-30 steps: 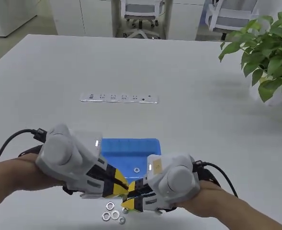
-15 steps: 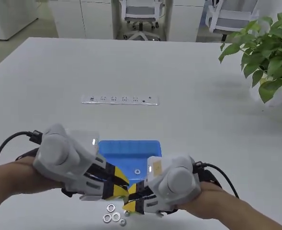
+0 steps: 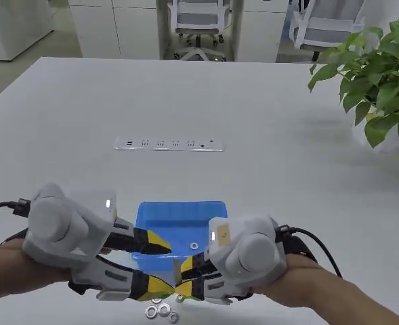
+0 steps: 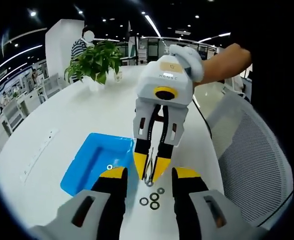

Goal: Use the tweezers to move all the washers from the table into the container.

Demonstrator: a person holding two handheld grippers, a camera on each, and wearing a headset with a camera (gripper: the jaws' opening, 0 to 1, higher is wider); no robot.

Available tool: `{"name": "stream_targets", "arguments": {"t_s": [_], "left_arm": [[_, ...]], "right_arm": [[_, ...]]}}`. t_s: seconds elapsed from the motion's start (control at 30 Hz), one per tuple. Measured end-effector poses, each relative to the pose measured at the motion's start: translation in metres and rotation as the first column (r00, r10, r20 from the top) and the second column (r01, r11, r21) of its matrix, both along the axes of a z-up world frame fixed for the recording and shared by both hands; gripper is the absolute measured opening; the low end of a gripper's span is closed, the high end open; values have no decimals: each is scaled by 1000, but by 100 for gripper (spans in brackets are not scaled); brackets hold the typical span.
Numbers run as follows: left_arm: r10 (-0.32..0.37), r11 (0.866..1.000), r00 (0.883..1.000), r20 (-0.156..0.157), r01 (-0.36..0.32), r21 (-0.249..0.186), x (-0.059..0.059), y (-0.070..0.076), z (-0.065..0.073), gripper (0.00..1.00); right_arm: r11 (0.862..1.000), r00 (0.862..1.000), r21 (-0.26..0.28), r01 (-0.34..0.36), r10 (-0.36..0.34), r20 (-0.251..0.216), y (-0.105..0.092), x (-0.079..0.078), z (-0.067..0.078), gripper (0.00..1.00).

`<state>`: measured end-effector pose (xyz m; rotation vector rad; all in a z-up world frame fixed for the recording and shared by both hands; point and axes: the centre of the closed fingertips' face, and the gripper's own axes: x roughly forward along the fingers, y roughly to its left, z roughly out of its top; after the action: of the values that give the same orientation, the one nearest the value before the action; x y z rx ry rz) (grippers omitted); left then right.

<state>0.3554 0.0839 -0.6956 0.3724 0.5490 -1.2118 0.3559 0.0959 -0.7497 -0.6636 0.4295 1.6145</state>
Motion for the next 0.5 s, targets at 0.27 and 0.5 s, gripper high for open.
{"name": "stream_targets", "arguments": {"t_s": [0.27, 0.5], "left_arm": [[94, 995, 996, 10, -94, -12, -2, 20, 0, 60], [174, 984, 985, 3, -174, -46, -12, 29, 3, 68]], "right_arm": [[1000, 1000, 15, -2, 2, 1, 2, 2, 17, 10], [1000, 1000, 20, -21, 20, 13, 4, 4, 32, 10]]}}
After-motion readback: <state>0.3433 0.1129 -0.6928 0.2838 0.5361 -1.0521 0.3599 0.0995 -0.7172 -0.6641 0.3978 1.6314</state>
